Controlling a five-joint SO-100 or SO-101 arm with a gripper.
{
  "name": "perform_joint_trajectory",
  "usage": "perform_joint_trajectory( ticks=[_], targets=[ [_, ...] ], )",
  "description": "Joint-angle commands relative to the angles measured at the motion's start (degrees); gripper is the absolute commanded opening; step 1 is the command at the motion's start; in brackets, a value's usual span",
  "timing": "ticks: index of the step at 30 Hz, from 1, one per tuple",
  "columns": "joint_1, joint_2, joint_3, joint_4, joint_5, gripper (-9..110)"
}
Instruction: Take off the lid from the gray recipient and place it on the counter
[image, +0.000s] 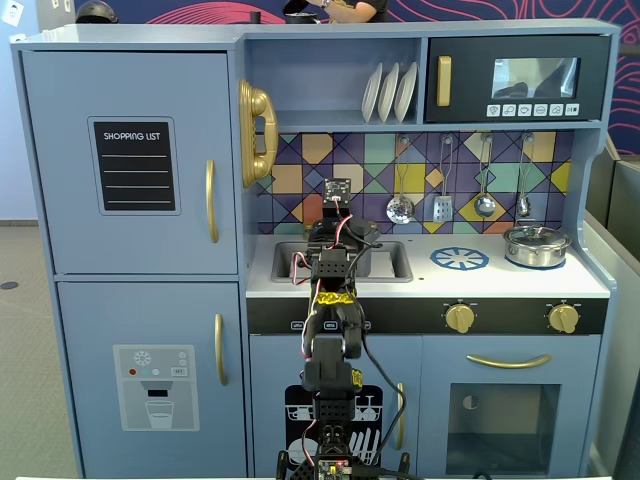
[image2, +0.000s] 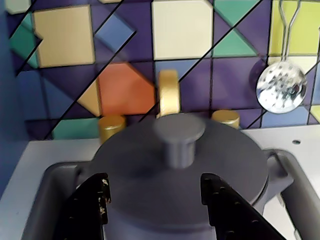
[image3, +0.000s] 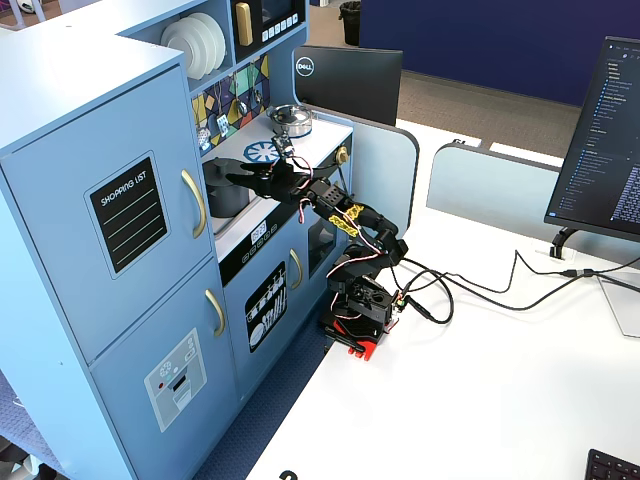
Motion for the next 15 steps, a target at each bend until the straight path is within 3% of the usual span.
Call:
perform_joint_trajectory(
  ticks=[1,15],
  targets=[
    [1.49,-5.01,-5.71,-4.22,-0.53,15],
    [1.14,-15.73,-10.46,-9.4,-1.14,14]
  ],
)
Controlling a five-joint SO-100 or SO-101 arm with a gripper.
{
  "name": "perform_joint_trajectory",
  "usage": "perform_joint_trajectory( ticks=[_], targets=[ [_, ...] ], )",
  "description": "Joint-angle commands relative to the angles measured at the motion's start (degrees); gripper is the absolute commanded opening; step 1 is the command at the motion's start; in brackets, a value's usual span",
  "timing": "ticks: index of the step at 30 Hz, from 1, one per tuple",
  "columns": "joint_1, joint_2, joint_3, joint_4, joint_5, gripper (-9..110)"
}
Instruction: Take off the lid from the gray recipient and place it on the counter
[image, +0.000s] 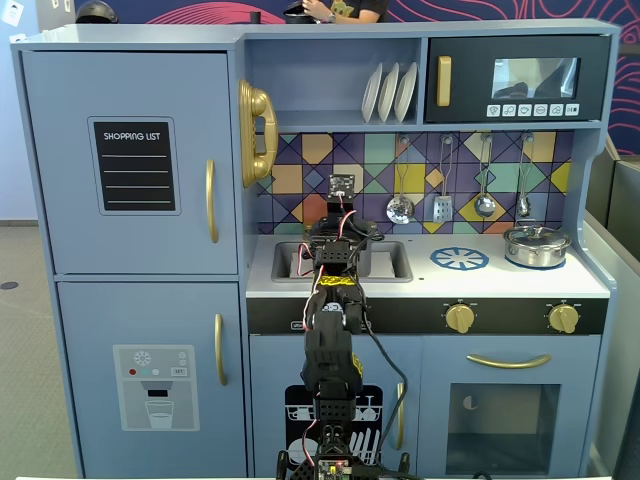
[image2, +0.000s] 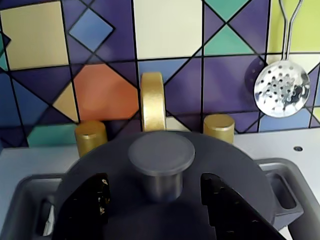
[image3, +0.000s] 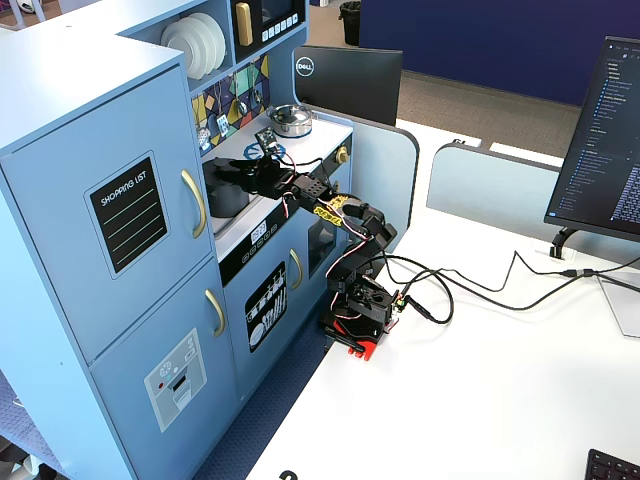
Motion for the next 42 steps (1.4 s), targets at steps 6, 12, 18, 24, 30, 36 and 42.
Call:
perform_joint_trajectory(
  ticks=[6,12,18,24,30,36,42],
  targets=[
    [0.35,-6.68,-6.94,-5.27,-0.7,14],
    [0.0,-10.46,-9.58,-7.38,-1.41,0],
    [0.09,-8.79,-9.84,-9.67,-1.41,0],
    [0.44,-2.81,-13.01,-5.54,-2.99,0],
    [5.89,2.55,-13.71,-1.14,-2.9,0],
    [19.51,2.29,-12.83,-1.14,1.14,0],
    [27.69,-1.67,-6.68,-10.55,3.25,0]
  ],
)
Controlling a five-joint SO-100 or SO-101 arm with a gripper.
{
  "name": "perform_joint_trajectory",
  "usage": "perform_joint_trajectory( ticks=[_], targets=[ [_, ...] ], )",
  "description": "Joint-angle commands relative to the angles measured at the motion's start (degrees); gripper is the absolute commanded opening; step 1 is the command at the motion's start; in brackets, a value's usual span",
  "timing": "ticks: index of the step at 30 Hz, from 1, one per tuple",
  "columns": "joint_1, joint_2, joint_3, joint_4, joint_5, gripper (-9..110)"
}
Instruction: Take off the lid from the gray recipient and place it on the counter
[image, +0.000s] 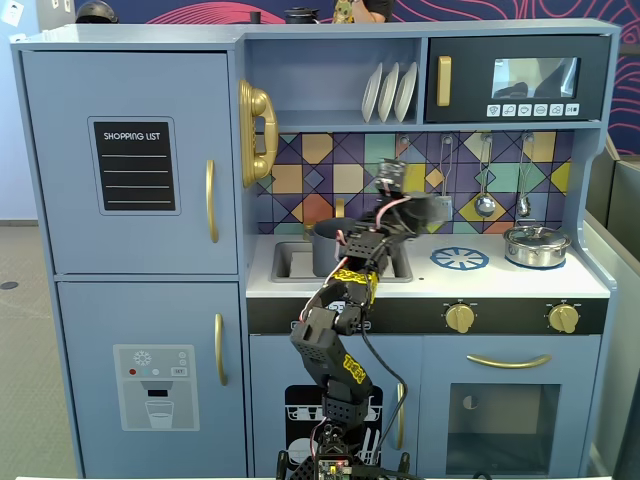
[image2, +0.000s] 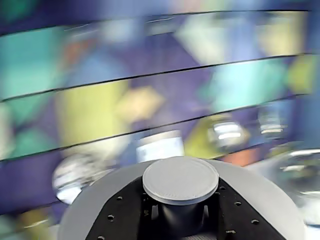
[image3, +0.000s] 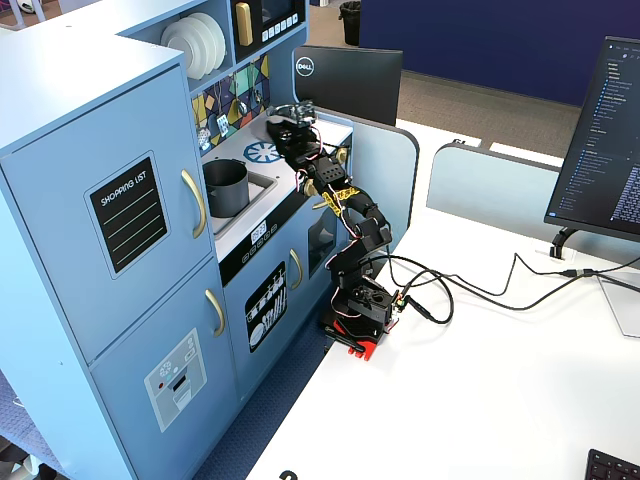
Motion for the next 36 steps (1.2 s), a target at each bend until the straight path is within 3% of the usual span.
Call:
perform_joint_trajectory(
  ticks=[1,13,32,36],
  targets=[
    [3.6,-1.76,1.76,-7.38,0.97,0],
    [6.15,-14.94,11.16,-22.85,-0.18,0],
    [5.27,-22.94,11.07,-26.54,-2.02,0],
    [5.62,-22.76,11.87,-26.54,-1.41,15]
  ],
)
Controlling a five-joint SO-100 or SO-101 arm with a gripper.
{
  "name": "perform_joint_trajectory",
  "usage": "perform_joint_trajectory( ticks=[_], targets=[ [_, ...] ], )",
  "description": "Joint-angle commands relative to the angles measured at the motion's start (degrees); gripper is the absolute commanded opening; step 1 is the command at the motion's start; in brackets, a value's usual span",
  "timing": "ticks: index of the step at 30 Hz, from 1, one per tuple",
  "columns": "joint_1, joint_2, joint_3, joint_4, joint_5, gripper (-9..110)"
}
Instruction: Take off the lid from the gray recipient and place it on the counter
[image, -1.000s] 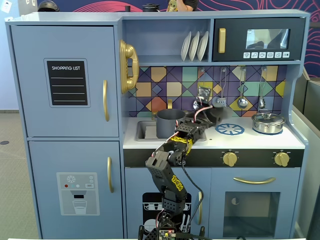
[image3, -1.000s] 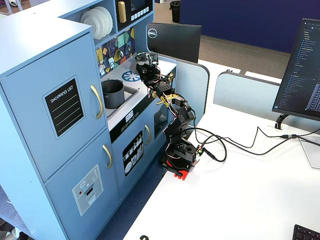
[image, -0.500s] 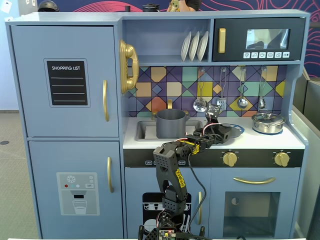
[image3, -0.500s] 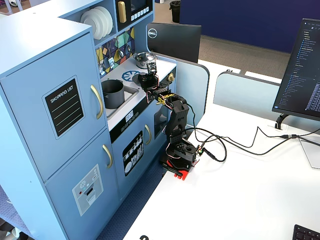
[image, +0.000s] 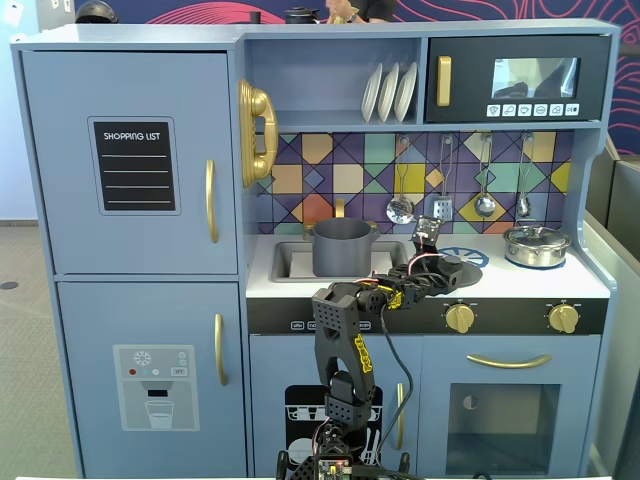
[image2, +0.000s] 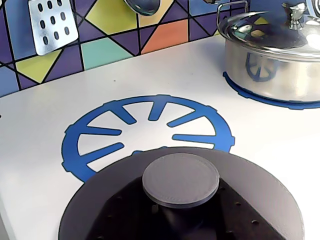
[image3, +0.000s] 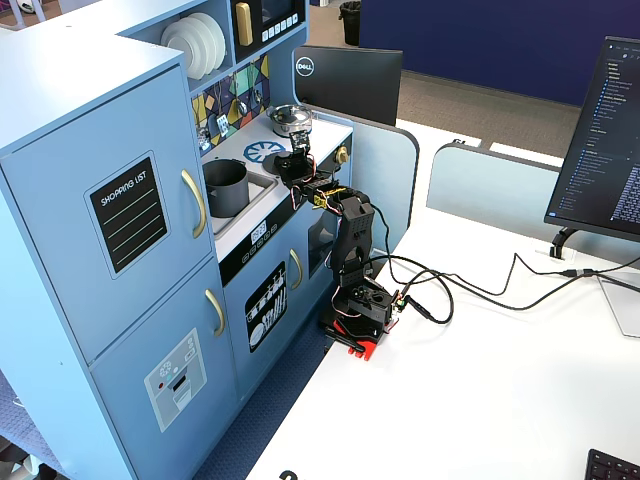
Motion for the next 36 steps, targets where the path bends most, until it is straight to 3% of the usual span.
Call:
perform_joint_trajectory(
  ticks=[1,4,8,26,29,34,36],
  targets=[
    [0.18,0.62,-0.18,-2.29,-0.44,19],
    [0.53,0.88,-0.09,-1.49,-1.58,28],
    [0.97,1.49,-0.53,-1.67,-1.41,31],
    [0.18,12.48,-2.64,-0.97,0.09,29],
    [-0.7,24.26,-0.97,12.3,1.05,23],
    [-6.77,50.8,-5.1,65.48,7.91,8],
    [-11.34,57.66,-5.45,79.45,7.56,0]
  ],
)
